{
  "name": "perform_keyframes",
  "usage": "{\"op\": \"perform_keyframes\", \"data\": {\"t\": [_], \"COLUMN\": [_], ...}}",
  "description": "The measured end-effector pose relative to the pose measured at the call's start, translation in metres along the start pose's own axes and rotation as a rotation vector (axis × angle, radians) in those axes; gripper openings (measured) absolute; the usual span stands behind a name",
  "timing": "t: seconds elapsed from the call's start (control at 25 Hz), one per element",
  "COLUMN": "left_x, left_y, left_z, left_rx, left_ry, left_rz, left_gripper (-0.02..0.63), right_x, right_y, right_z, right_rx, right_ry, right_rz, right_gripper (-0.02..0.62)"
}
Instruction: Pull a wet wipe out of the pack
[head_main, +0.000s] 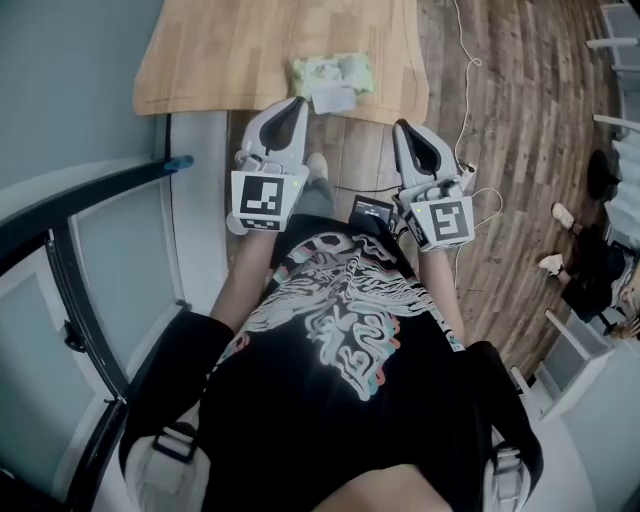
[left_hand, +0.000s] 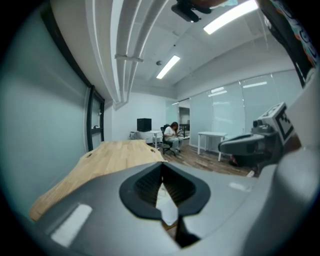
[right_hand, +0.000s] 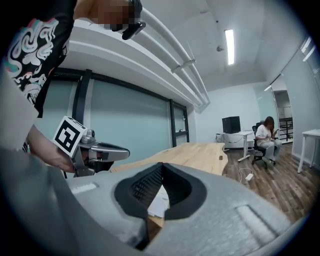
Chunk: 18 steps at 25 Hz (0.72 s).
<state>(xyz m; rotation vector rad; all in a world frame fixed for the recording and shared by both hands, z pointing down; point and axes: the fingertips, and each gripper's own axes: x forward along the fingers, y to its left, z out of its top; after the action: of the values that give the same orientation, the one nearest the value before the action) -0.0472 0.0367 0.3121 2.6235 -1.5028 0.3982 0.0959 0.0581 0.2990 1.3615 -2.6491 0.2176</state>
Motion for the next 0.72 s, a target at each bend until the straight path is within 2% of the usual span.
{"op": "perform_keyframes", "data": {"t": [0.2,0.44,0.72], "left_x": [0.023,0.040,0.053], "left_y": [0.012,0.012,0.022], "left_z": [-0.006,-0.016,-0.029], "left_rx": [0.052,0.066,0.063], "left_ry": [0.012,0.013,0.037], "left_rz": [-0.059,-0.127,-0.135], "left_gripper": [-0.014,-0.014,-0.012], "right_x": [0.032,0.049,0.063], "right_y": [-0.006,-0.010,-0.021], "right_z": [0.004,0.007,0.009], "right_rx": [0.009,-0.010,-0.050], "right_ry": [0.013,0.012,-0.014], "right_rz": [-0.009,-0.019,-0.022], "right_gripper": [0.000,0.000,0.000]}}
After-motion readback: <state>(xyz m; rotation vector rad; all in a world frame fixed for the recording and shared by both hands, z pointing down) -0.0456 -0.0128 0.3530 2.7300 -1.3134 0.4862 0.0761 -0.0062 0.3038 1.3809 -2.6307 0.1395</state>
